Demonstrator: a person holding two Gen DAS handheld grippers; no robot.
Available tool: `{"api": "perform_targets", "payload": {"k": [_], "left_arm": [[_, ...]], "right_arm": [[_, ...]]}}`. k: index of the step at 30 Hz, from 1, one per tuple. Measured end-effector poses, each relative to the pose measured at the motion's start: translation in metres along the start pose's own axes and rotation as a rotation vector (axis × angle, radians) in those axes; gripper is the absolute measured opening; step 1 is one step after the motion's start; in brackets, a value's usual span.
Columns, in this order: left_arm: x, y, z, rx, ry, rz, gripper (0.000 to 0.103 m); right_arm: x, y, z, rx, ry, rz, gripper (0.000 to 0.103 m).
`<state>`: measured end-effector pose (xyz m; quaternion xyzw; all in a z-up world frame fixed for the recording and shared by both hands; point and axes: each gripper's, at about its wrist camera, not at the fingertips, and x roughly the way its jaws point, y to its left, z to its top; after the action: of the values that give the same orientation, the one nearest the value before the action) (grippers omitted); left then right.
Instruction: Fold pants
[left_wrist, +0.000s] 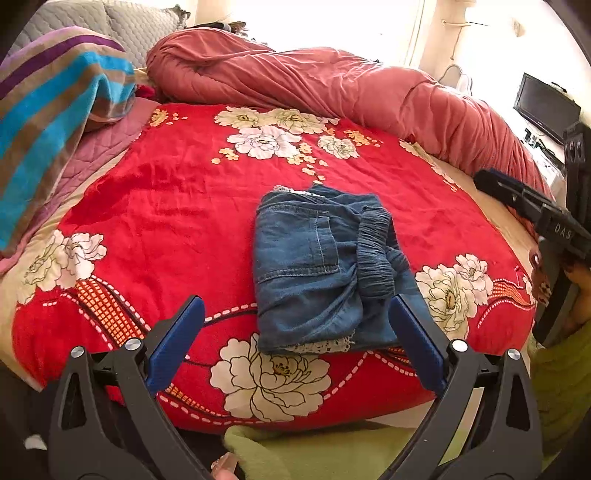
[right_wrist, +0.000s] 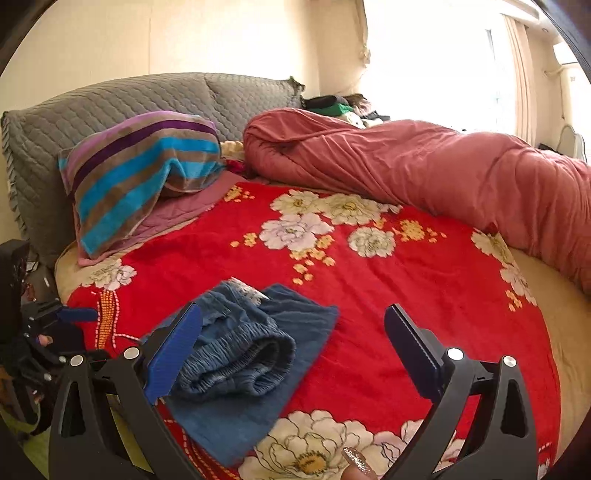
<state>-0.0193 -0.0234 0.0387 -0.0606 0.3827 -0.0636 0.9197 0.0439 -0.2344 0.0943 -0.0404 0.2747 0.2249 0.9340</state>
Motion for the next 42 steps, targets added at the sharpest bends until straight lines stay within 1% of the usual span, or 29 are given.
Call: {"api": "perform_targets", "payload": {"k": [10, 13, 17, 22, 25, 27, 28, 29, 30, 32, 34, 35, 36, 37, 39, 42], "left_arm": [[0.011, 0.016, 0.01, -0.03, 0.0, 0.016, 0.093], [0.016, 0.022, 0.017, -0.043, -0.002, 0.019, 0.093], [0.028, 0.028, 0.026, -0.053, 0.002, 0.017, 0.093], [0.056, 0.038, 0.032, -0.07, 0.05, 0.008, 0.093], [0.077, 0.046, 0.032, -0.104, 0.092, -0.008, 0.093], [0.088, 0.05, 0.031, -0.119, 0.116, -0.019, 0.093], [0.093, 0.05, 0.031, -0.122, 0.123, -0.033, 0.093], [0.096, 0.049, 0.032, -0.122, 0.129, -0.041, 0.093], [0.098, 0.049, 0.033, -0.119, 0.134, -0.052, 0.093], [0.104, 0.046, 0.035, -0.103, 0.144, -0.074, 0.093], [0.11, 0.044, 0.036, -0.094, 0.154, -0.086, 0.086], [0.115, 0.043, 0.036, -0.09, 0.165, -0.093, 0.079], [0.117, 0.043, 0.036, -0.086, 0.173, -0.1, 0.073], [0.122, 0.042, 0.036, -0.084, 0.184, -0.109, 0.071], [0.129, 0.039, 0.034, -0.082, 0.202, -0.13, 0.063], [0.133, 0.039, 0.035, -0.086, 0.21, -0.149, 0.058]], "right_arm": [[0.014, -0.01, -0.016, 0.048, 0.075, -0.022, 0.098], [0.022, -0.012, -0.022, 0.073, 0.111, -0.015, 0.098], [0.04, -0.014, -0.033, 0.116, 0.179, 0.008, 0.098], [0.066, -0.017, -0.048, 0.189, 0.275, 0.045, 0.098], [0.078, -0.018, -0.054, 0.233, 0.307, 0.068, 0.097], [0.086, -0.018, -0.057, 0.263, 0.326, 0.091, 0.094], [0.09, -0.017, -0.058, 0.272, 0.333, 0.104, 0.087], [0.095, -0.016, -0.059, 0.274, 0.343, 0.108, 0.084], [0.1, -0.015, -0.059, 0.274, 0.354, 0.107, 0.084], [0.109, -0.015, -0.06, 0.282, 0.37, 0.122, 0.081], [0.117, -0.014, -0.062, 0.297, 0.391, 0.141, 0.077], [0.12, -0.013, -0.063, 0.302, 0.397, 0.148, 0.076], [0.123, -0.012, -0.064, 0.306, 0.402, 0.152, 0.076], [0.126, -0.012, -0.065, 0.306, 0.403, 0.153, 0.076], [0.129, -0.011, -0.065, 0.303, 0.404, 0.162, 0.076], [0.134, -0.01, -0.066, 0.305, 0.404, 0.175, 0.076]]}}
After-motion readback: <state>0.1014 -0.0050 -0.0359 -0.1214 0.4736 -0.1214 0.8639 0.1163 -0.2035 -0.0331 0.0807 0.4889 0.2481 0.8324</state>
